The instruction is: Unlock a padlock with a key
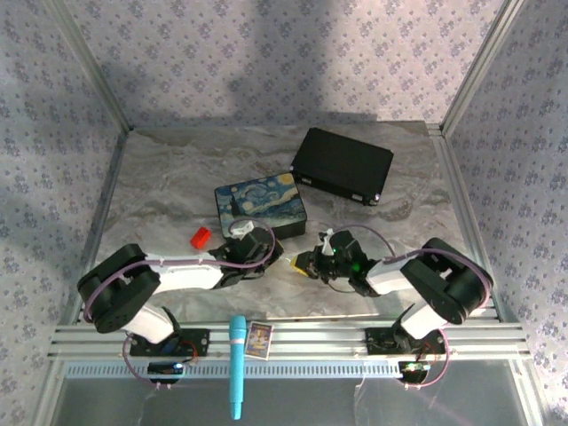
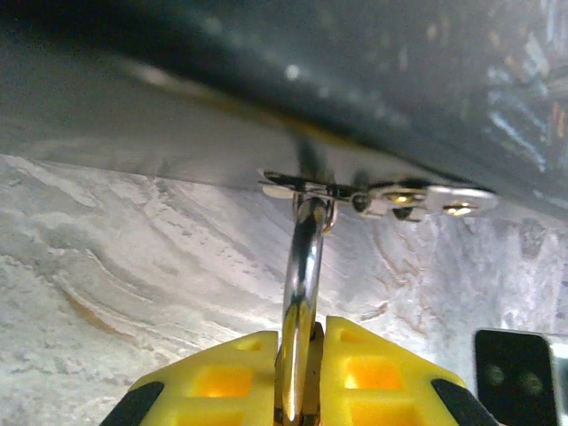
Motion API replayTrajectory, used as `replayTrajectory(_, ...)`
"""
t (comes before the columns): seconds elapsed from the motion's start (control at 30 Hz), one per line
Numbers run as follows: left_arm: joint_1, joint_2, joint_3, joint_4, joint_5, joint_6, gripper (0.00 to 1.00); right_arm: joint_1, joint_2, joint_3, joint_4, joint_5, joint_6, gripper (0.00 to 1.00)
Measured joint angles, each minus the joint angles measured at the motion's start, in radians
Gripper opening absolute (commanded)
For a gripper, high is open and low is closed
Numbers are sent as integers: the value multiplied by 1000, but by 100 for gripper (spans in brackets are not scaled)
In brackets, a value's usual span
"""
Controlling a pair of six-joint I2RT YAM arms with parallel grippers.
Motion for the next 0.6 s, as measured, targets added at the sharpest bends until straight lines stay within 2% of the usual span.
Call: replayTrajectory(0.6,8,-61,0,-6,3,-11,0,-12,49,27,113,-30,34,0)
